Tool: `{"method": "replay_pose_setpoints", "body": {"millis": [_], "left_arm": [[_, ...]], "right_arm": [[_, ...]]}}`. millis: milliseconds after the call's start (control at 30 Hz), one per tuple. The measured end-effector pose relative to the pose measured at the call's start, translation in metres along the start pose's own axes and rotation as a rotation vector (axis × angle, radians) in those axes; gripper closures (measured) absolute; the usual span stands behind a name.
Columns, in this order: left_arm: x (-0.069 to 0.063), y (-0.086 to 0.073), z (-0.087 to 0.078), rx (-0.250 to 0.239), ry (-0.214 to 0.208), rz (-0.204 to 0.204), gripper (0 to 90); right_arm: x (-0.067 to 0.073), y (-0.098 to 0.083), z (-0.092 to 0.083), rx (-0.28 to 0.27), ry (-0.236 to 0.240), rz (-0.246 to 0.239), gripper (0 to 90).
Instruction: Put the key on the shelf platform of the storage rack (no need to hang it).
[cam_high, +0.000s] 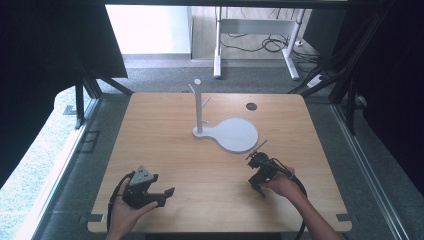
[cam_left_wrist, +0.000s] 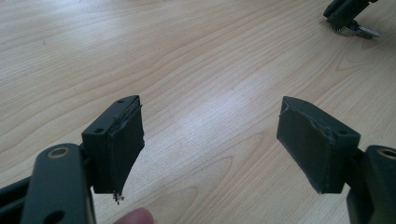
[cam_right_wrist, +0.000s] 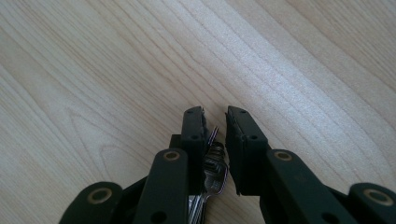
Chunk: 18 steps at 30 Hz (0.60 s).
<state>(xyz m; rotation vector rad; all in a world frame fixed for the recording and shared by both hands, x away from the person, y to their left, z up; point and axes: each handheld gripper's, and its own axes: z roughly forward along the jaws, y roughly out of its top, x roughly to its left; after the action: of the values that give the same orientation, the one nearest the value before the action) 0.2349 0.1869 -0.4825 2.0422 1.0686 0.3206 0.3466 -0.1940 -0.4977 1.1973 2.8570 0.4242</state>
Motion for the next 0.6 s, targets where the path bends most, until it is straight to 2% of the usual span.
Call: {"method": "replay_pose_setpoints", "body": {"millis": [233, 367, 600], "left_arm": [[0.0003, -0.0007, 0.0015, 0.011, -0.001, 0.001, 23.1], [0.0001, -0.0006, 0.0015, 0.012, -0.001, 0.002, 23.1], [0.0017, -0.0008, 0.0004, 0.008, 0.004, -0.003, 23.1]], "right_arm": [[0.0023, 0.0003, 0.0003, 0.010, 0.004, -0.007, 79.7], [0.0030, 0.0001, 0.0004, 0.017, 0.007, -0.009, 84.5], [0.0041, 0.0004, 0.0004, 0.049, 0.024, -0.021, 88.4]]}}
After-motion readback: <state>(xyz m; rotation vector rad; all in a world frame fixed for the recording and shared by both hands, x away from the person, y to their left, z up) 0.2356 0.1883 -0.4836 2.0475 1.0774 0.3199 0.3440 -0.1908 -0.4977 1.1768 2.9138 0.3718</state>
